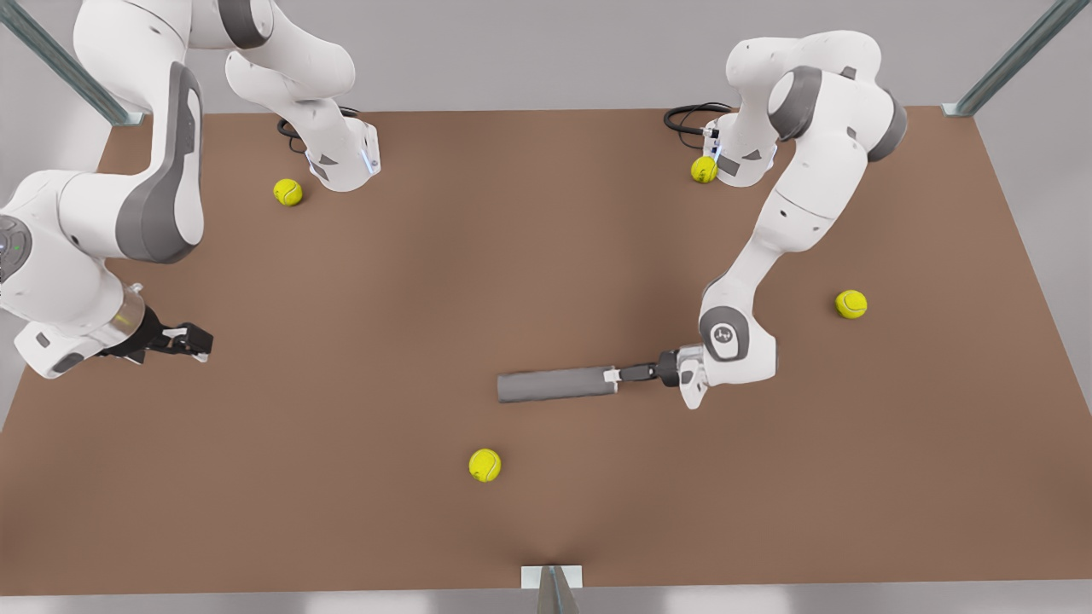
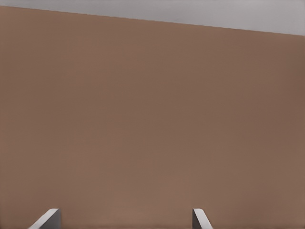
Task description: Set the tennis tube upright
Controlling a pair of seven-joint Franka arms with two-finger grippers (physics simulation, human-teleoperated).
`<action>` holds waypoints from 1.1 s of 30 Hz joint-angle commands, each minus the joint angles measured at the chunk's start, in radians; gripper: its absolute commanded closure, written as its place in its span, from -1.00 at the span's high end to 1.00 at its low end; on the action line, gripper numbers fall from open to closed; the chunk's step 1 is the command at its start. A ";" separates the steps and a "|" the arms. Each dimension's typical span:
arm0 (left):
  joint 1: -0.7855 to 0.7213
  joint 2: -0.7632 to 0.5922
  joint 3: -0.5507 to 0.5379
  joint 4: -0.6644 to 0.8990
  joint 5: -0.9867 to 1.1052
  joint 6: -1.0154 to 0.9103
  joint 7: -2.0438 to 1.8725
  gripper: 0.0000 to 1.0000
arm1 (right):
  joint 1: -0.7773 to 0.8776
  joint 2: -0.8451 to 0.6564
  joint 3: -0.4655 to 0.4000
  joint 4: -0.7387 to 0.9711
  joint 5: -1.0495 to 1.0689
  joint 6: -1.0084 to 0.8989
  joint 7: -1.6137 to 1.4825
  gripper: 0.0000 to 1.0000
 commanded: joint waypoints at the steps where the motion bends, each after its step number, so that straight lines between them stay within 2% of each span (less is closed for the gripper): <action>1: -0.004 0.005 0.000 0.002 -0.035 0.000 0.000 0.99 | 0.002 0.000 0.000 0.000 0.000 0.000 0.000 1.00; 12: -0.026 0.034 -0.017 0.051 -0.137 -0.002 0.023 0.99 | 0.005 0.000 0.002 0.003 0.000 0.000 -0.005 1.00; 13: -0.026 0.039 -0.015 0.057 -0.137 -0.003 0.023 0.82 | 0.005 0.000 0.002 0.003 0.000 0.000 -0.005 1.00; 14: -0.024 0.039 -0.017 0.059 -0.138 -0.006 0.023 0.36 | 0.005 0.000 0.002 0.002 0.002 0.000 -0.005 1.00; 15: -0.019 0.039 -0.017 0.060 -0.138 -0.011 0.023 0.17 | 0.003 0.000 0.002 0.002 0.002 0.000 -0.005 1.00; 18: -0.013 0.040 -0.017 0.066 -0.151 -0.015 0.023 0.03 | 0.005 0.000 0.002 0.000 0.002 0.000 -0.002 1.00; 27: 0.005 0.032 -0.025 0.092 -0.236 -0.069 0.028 0.04 | 0.005 0.003 0.002 0.000 0.000 -0.002 0.000 1.00; 29: 0.005 0.032 -0.035 0.098 -0.238 -0.067 0.028 -0.07 | 0.005 0.001 0.002 0.002 0.000 -0.002 0.000 1.00; 32: -0.007 0.036 -0.035 0.109 -0.252 -0.055 0.032 -0.07 | 0.005 0.001 0.002 0.002 0.002 -0.005 0.000 1.00; 33: -0.007 0.036 -0.035 0.111 -0.253 -0.055 0.032 -0.26 | 0.005 0.001 0.003 0.003 0.002 -0.005 0.000 1.00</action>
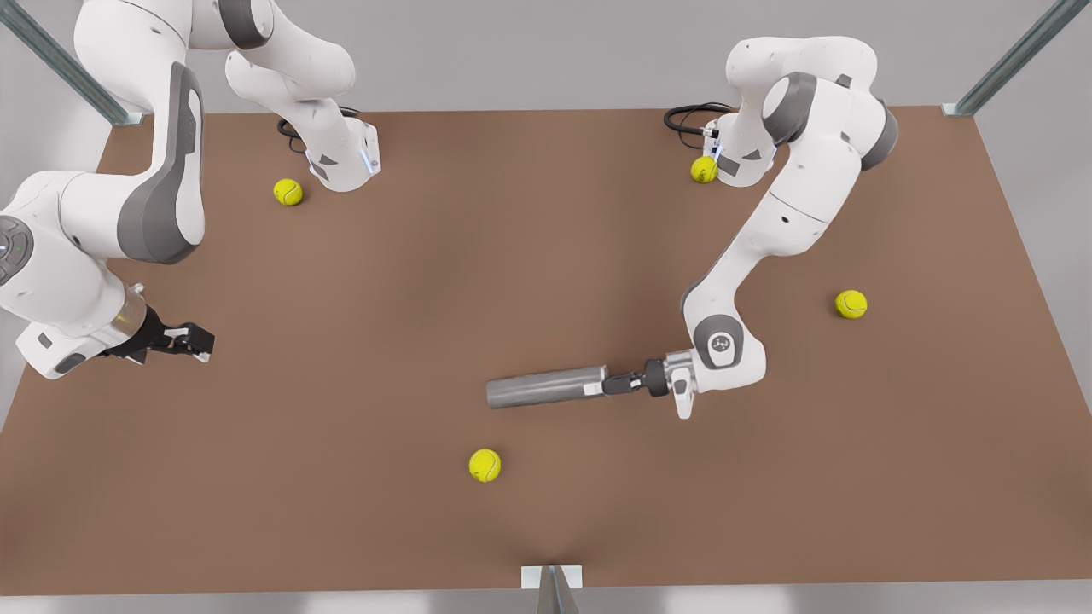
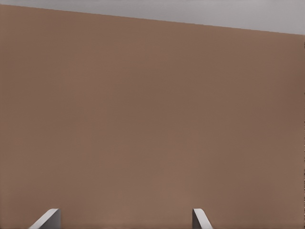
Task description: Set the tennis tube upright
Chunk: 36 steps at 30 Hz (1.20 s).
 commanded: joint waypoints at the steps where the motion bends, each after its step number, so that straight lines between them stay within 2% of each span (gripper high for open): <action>1: 0.000 -0.002 0.000 0.000 -0.010 0.002 0.000 -0.49 | 0.000 0.000 0.000 0.000 0.001 0.000 -0.001 1.00; 2: -0.002 -0.002 0.000 0.000 -0.010 0.003 0.002 -0.57 | 0.000 0.000 0.000 0.000 0.001 0.002 -0.001 1.00; 19: 0.003 -0.046 0.001 0.003 0.006 0.032 -0.121 -0.57 | 0.000 0.008 0.000 0.000 0.001 -0.002 0.001 1.00; 28: 0.034 -0.104 0.005 0.104 0.379 -0.044 -0.549 -0.57 | 0.007 0.008 0.001 0.001 -0.001 -0.005 0.001 1.00; 36: 0.043 -0.150 0.009 0.126 0.577 -0.069 -0.675 -0.57 | 0.007 0.008 0.001 0.006 0.001 -0.008 0.001 1.00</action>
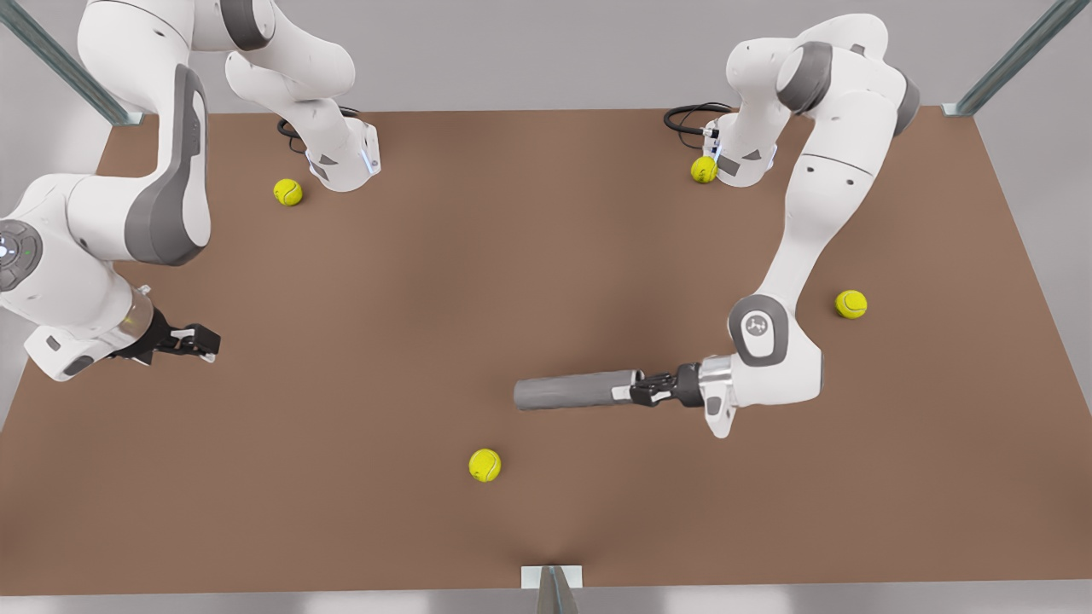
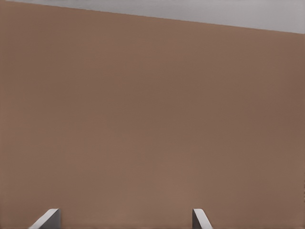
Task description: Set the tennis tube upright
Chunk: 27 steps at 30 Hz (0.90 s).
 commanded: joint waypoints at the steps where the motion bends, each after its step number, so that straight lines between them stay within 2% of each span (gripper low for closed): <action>1: 0.000 -0.009 0.001 -0.003 0.060 0.000 -0.001 -0.57 | 0.000 0.000 0.000 0.001 0.000 -0.002 0.000 1.00; 15: 0.051 -0.185 0.005 -0.005 0.433 -0.117 -0.275 -0.57 | -0.013 0.017 -0.002 0.008 0.040 -0.008 -0.012 1.00; 21: 0.083 -0.230 0.003 0.014 0.701 -0.167 -0.324 -0.57 | -0.011 0.024 -0.002 0.008 0.040 -0.009 -0.011 1.00; 27: 0.086 -0.284 -0.003 0.014 0.878 -0.229 -0.352 -0.57 | -0.010 0.024 -0.002 0.008 0.040 -0.011 -0.011 1.00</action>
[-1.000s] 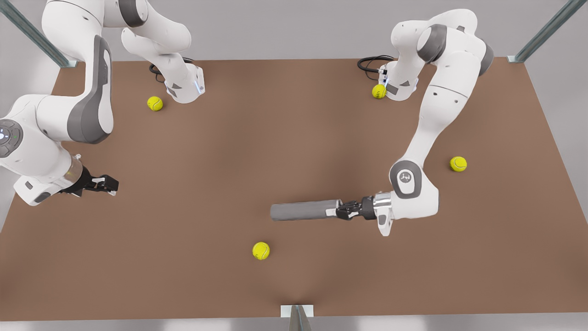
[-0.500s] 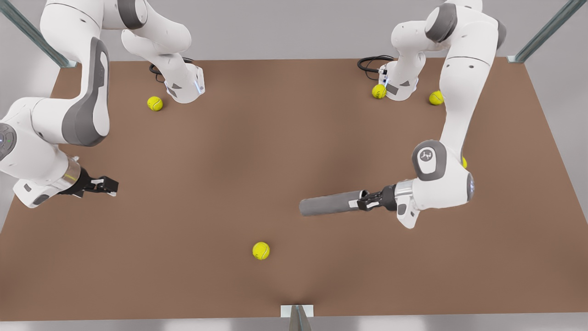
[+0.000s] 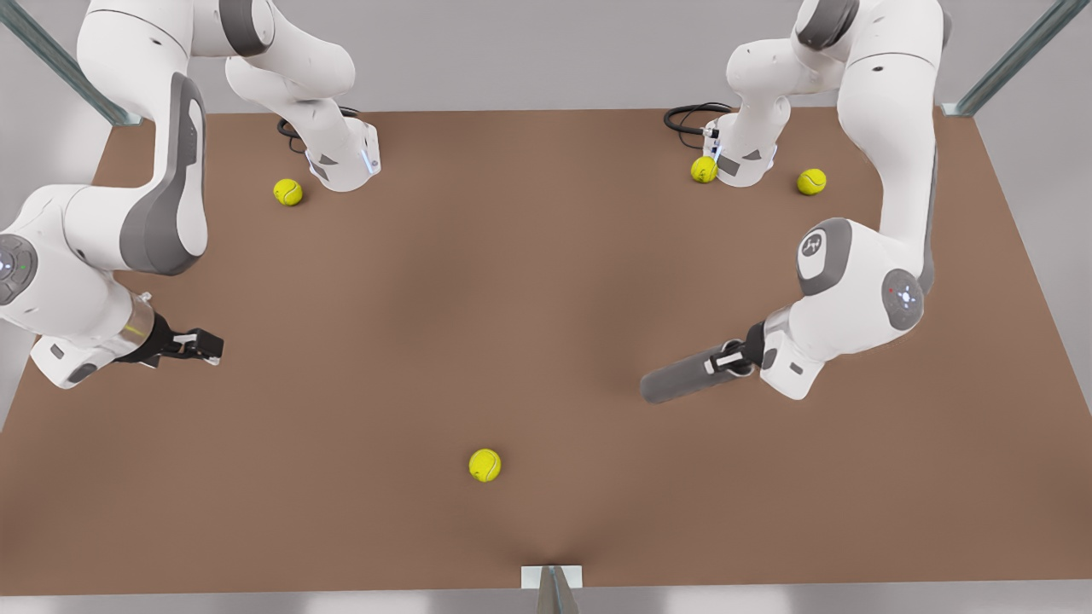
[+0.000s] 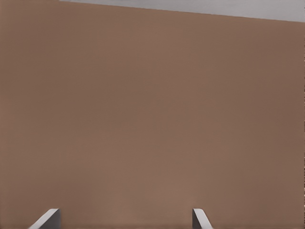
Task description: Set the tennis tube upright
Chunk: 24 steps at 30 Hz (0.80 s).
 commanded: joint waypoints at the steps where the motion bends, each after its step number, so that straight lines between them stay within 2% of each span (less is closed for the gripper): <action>1: 0.000 -0.002 0.000 0.000 0.120 -0.006 0.001 -0.57 | 0.000 0.000 0.000 0.000 -0.001 0.000 0.000 1.00; 4: 0.000 -0.006 -0.005 0.001 0.206 -0.030 0.001 -0.57 | 0.005 0.000 0.000 0.000 0.000 0.001 -0.002 1.00; 10: -0.001 -0.002 -0.005 0.072 0.221 -0.128 0.006 -0.57 | 0.003 0.000 0.000 0.000 0.000 0.001 -0.002 1.00; 16: -0.015 0.017 -0.007 0.072 0.398 -0.131 0.008 -0.57 | 0.005 0.002 0.000 0.000 0.000 0.001 -0.002 1.00; 24: -0.024 0.113 -0.008 0.075 0.467 -0.118 0.006 -0.57 | 0.006 0.000 0.000 0.000 0.000 0.001 -0.002 1.00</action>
